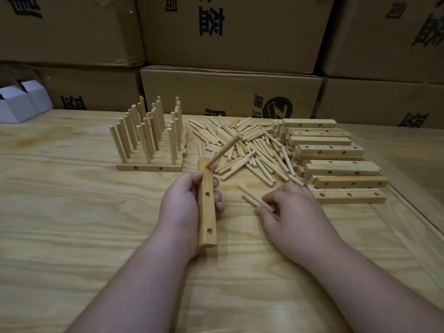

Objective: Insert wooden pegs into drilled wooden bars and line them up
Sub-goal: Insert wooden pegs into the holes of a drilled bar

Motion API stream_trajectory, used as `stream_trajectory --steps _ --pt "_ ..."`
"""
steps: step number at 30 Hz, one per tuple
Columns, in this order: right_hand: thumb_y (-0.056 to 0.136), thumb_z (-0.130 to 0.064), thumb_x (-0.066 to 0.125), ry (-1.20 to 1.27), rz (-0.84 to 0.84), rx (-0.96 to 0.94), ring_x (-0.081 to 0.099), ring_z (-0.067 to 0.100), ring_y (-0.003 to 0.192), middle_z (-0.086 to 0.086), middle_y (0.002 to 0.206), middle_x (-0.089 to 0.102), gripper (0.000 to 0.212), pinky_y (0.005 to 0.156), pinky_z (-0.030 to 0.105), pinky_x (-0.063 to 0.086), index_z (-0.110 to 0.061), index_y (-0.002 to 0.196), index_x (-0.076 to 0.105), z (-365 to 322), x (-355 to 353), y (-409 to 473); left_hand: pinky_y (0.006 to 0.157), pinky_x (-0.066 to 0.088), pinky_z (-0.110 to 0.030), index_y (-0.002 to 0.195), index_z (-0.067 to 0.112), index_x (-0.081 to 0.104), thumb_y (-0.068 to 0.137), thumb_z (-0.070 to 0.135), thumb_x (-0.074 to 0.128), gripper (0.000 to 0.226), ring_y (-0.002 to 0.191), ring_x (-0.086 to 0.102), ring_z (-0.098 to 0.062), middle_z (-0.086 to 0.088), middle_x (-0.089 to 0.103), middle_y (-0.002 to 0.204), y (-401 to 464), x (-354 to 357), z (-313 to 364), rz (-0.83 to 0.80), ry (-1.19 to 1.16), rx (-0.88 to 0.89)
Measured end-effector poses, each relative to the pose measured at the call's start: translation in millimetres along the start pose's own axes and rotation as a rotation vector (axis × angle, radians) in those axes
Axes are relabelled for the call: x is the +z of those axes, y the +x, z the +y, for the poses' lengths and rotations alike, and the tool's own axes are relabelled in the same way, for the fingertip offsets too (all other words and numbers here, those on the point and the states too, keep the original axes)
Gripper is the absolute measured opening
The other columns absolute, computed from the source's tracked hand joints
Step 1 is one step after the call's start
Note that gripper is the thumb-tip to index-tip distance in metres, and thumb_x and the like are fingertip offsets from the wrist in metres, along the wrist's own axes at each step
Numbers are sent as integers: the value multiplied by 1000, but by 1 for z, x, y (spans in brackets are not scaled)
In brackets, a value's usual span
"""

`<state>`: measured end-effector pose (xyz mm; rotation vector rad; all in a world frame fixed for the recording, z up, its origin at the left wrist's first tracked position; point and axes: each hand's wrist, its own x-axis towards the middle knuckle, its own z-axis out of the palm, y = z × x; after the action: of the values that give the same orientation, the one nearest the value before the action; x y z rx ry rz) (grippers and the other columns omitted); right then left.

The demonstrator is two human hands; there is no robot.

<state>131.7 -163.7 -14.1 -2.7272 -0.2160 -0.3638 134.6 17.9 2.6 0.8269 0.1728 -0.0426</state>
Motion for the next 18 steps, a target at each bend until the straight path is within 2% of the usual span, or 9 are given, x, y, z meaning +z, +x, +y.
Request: stream_trajectory --steps 3,5,7,9,11,15,18 --pt "92 -45 58 5 9 3 50 14 108 -13 102 52 22 97 35 45 -31 107 67 -2 -3 -1 54 50 -29 115 5 71 96 22 41 39 52 44 -15 -3 53 73 3 -3 0 -8 -31 -16" --pt "92 -43 59 0 9 -4 51 13 103 -15 96 51 12 93 35 47 -34 100 60 -4 -5 -1 71 60 -39 117 5 72 96 23 43 40 53 46 -15 -3 55 74 4 -5 0 -13 -42 -27" --pt "92 -38 61 14 6 -14 52 13 97 -18 89 50 10 87 34 47 -37 94 51 -5 -6 -2 91 59 -48 119 6 73 96 24 44 40 55 48 -15 -3 56 75 3 -7 0 -8 -34 -34" --pt "92 -35 62 44 10 -15 52 12 94 -19 86 49 11 85 34 47 -37 93 51 -5 -5 -3 100 54 -51 119 8 73 97 24 44 40 56 48 -15 -2 56 75 2 -7 1 9 -19 -36" --pt "93 -32 62 110 42 -14 53 9 91 -19 86 52 9 82 31 47 -35 94 54 -5 -3 -3 104 51 -50 118 8 73 97 25 43 40 55 48 -15 -2 56 75 2 -6 1 25 -21 -42" --pt "94 -31 63 264 52 -41 54 -3 86 -20 89 56 7 67 9 38 -36 95 58 -8 -2 -4 108 46 -50 119 7 73 95 23 44 41 57 45 -15 -2 55 75 -1 -3 2 1 -39 -38" --pt "92 -32 67 296 9 -95 51 -8 92 -21 90 54 8 69 4 39 -36 94 61 -11 -2 -6 108 44 -49 114 9 75 95 23 43 40 58 45 -15 -2 55 74 -3 -2 2 -22 -40 -23"
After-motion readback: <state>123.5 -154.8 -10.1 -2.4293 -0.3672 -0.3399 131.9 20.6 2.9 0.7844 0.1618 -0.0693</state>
